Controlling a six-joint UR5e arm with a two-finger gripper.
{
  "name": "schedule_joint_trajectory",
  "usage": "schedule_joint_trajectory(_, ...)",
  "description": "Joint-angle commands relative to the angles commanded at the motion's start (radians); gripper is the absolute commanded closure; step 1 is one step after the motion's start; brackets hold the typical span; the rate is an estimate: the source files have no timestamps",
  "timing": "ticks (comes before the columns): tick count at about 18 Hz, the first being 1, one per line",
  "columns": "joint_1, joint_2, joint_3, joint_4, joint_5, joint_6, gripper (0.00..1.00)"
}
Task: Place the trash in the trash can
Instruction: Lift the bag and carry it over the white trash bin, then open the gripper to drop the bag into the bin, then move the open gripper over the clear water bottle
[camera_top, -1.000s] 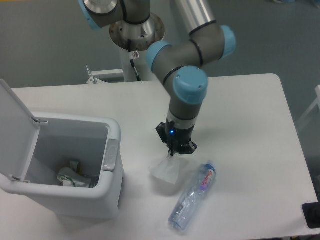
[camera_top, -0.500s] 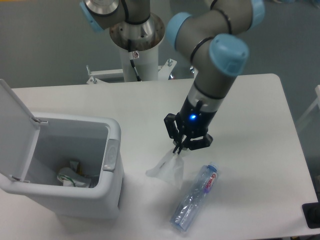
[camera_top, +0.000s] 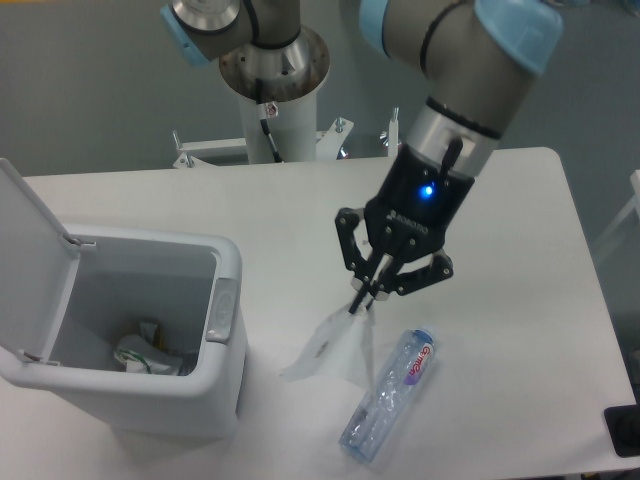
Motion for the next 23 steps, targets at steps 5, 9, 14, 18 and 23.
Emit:
schedule_joint_trajectory(5,-0.117,0.061,-0.030,0.003,0.009,-0.080,1.00)
schedule_joint_trajectory(9,-0.175,0.080,-0.086,0.032,0.008,-0.066,0.41)
schedule_joint_trajectory(14,-0.178,0.084,-0.110,0.061,0.009,-0.074,0.00)
schedule_joint_trajectory(18,-0.161,0.074,-0.100,0.122,0.012,-0.071,0.00)
schedule_joint_trajectory(23,-0.037,-0.015,-0.083,0.227,0.026,-0.065,0.00)
